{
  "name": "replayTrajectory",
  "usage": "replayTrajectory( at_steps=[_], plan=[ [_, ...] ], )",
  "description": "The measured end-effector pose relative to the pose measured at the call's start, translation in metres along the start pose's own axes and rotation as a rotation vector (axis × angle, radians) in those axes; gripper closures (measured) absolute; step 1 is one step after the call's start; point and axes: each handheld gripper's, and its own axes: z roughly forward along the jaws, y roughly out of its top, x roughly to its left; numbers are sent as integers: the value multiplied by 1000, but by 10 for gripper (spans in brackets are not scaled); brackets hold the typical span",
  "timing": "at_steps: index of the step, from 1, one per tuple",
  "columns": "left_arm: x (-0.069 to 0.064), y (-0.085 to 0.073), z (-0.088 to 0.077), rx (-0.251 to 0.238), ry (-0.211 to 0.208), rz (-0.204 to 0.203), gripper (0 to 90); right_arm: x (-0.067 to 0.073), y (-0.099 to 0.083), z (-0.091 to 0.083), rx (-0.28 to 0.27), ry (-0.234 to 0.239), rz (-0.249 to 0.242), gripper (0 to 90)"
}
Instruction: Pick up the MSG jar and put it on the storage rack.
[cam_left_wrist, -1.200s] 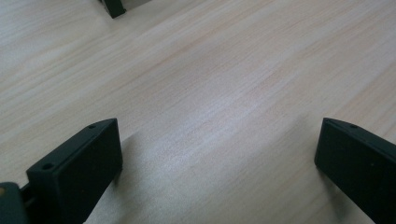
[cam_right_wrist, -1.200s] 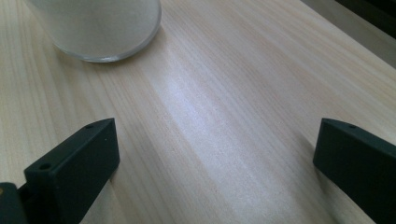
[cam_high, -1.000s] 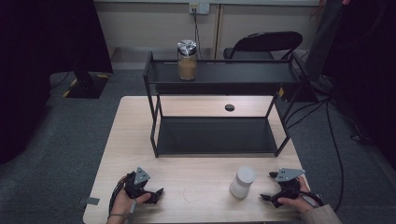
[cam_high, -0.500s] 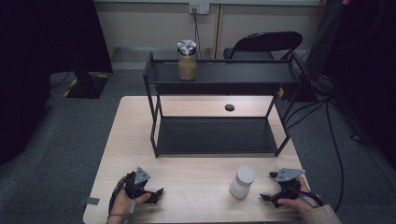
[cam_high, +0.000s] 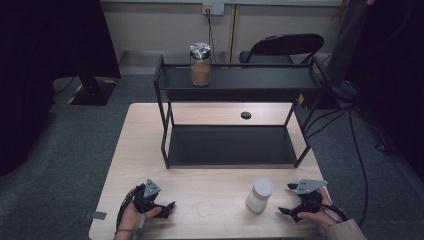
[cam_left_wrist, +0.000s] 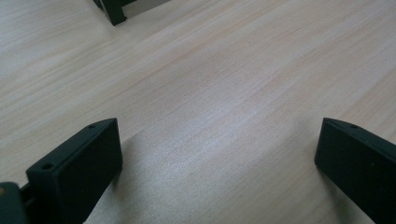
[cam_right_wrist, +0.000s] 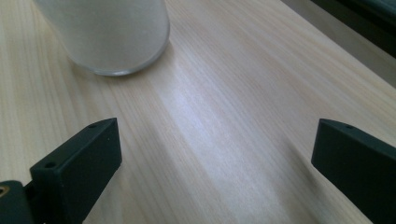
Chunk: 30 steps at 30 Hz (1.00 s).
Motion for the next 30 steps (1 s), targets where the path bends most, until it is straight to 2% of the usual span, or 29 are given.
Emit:
replayTrajectory(
  at_steps=[16, 18, 23, 30],
  plan=[
    [0, 0, 0, 0, 0, 0, 0, 1, 20, -7, -63, 78, -22, 5],
    [0, 0, 0, -1, 0, 0, 0, -1, 21, -7, -76, 92, -13, 6],
    [0, 0, 0, 0, 0, 0, 0, -1, 25, -7, -92, 106, -16, 5],
    [0, 0, 0, -2, 0, -3, 0, -3, 34, -6, -101, 148, -27, 5]
  ],
)
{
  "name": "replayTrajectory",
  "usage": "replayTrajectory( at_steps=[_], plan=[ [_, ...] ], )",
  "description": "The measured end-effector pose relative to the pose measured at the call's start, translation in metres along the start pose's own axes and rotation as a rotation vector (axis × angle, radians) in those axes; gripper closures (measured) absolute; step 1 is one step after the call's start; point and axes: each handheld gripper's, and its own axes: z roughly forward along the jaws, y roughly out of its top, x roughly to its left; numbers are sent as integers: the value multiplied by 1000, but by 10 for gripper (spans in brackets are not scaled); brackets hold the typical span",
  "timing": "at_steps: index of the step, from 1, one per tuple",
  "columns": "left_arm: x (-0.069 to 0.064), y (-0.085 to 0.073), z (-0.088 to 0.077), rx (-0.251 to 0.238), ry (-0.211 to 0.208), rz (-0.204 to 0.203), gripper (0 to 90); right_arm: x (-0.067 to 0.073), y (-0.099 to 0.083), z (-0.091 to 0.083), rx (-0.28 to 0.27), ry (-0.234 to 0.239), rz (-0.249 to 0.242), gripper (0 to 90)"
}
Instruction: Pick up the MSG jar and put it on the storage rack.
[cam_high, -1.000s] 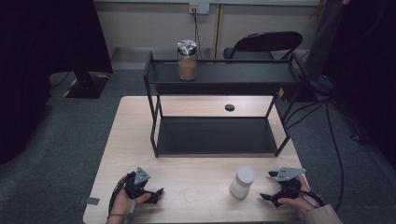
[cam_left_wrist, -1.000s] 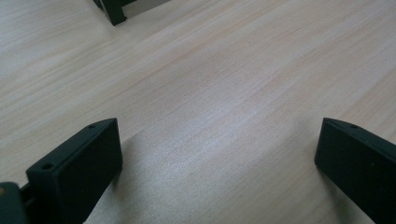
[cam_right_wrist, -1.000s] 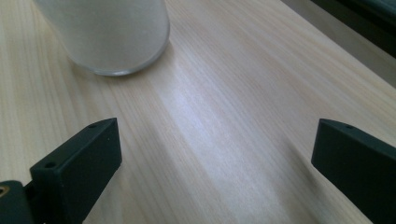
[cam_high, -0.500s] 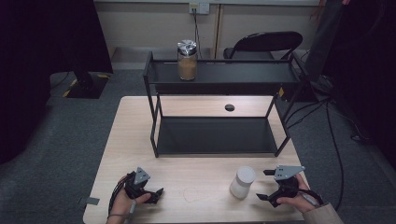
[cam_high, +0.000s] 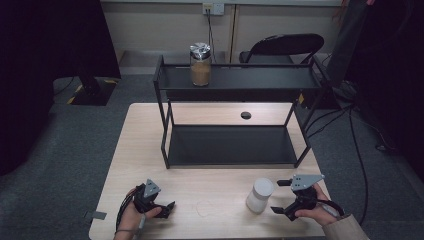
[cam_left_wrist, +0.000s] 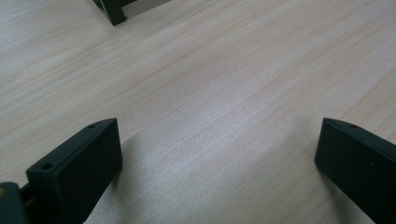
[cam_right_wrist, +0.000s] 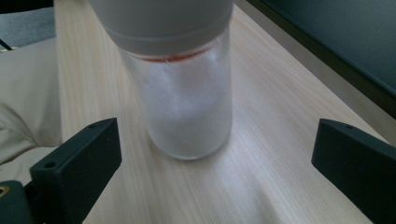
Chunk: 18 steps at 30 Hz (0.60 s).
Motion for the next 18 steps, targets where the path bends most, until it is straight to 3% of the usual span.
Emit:
replayTrajectory(
  at_steps=[18],
  plan=[
    [0, 0, 0, 2, 0, 2, 0, -1, 12, 14, -87, 58, 24, 1]
  ],
)
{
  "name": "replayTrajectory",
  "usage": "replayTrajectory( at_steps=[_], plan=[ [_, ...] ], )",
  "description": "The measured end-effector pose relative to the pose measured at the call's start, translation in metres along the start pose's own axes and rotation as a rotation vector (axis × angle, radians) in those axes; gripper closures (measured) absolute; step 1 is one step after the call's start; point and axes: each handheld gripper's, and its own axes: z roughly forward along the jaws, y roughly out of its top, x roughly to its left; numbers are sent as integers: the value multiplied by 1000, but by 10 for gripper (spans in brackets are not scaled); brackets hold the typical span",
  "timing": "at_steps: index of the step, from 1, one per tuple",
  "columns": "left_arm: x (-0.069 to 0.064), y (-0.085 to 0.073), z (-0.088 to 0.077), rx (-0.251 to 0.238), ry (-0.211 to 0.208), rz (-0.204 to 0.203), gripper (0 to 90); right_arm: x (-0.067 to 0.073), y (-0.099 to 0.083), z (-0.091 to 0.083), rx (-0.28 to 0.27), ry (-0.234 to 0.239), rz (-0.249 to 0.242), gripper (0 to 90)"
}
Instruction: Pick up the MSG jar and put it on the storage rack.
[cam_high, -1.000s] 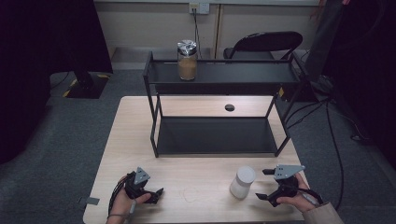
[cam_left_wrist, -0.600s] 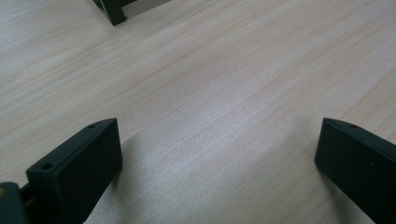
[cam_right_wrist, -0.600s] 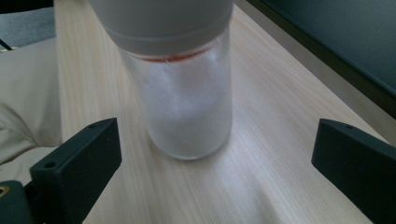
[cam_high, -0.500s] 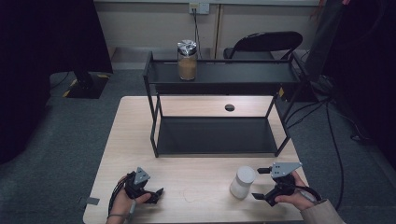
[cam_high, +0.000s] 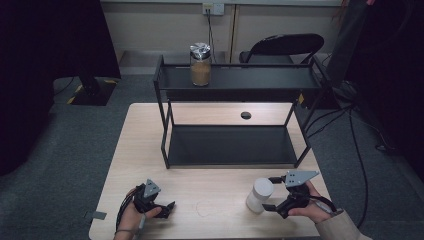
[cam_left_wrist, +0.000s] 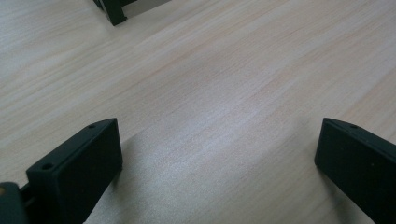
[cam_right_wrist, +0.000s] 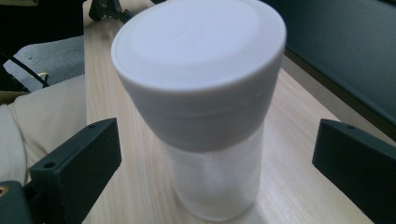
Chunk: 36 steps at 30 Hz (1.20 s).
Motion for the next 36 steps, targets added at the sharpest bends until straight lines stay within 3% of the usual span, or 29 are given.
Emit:
replayTrajectory(
  at_steps=[7, 17, 24, 29, 36],
  plan=[
    [0, 0, 0, -1, 0, -1, 0, 2, 4, 8, -2, -6, -16, 28],
    [0, 0, 0, -1, 0, 0, 0, 1, 4, 14, -24, 1, -104, 243],
    [0, 0, 0, -2, 0, -2, 0, 0, -1, 15, -44, 9, -124, 340],
    [0, 0, 0, -3, 0, -2, 0, 5, -8, 15, -69, -7, -123, 346],
    [0, 0, 0, -3, 0, -2, 0, 11, -4, 16, -57, -30, -123, 351]
  ],
)
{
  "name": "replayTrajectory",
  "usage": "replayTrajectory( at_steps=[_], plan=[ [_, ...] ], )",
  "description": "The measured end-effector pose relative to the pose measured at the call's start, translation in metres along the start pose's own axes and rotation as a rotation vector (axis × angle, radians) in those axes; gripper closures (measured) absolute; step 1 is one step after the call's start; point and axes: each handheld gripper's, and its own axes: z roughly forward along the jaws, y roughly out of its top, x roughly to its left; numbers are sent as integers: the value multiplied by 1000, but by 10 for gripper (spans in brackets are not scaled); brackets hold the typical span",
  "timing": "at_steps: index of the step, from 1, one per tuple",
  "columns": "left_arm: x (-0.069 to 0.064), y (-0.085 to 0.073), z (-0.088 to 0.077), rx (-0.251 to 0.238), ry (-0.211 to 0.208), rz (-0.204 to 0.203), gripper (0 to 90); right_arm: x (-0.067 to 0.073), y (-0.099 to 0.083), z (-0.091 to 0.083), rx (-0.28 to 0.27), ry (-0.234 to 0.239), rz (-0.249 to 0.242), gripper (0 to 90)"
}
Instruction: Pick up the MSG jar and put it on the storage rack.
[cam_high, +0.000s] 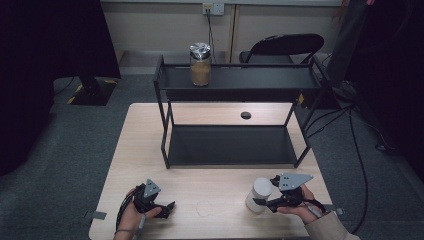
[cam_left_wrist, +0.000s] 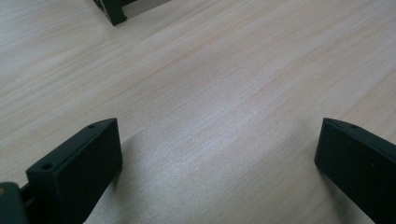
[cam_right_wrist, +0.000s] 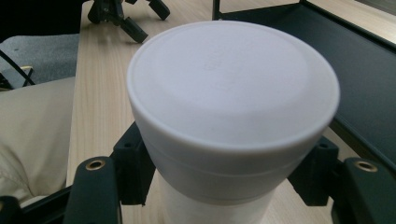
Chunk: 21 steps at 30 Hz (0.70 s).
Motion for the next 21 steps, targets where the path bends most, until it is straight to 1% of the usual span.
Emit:
replayTrajectory(
  at_steps=[4, 5, 7, 11, 16, 20, 21],
  plan=[
    [0, 0, 0, 2, 0, 2, 0, 3, 2, 1, 3, -14, 9, 352],
    [0, 0, 0, 2, 0, 2, 0, 5, 3, 1, 7, -17, 0, 352],
    [0, 0, 0, 2, 0, 3, 0, 5, 6, 1, 16, -17, -9, 353],
    [0, 0, 0, 0, 0, 0, 0, 6, 10, 0, 10, -11, 0, 353],
    [0, 0, 0, 0, 0, 0, 0, 4, 20, -3, 5, -6, 25, 353],
    [0, 0, 0, 0, 0, 0, 0, 3, 32, -5, 16, -3, 19, 353],
    [0, 0, 0, 0, 0, 0, 0, 3, 32, -5, 16, -3, 19, 353]
  ],
)
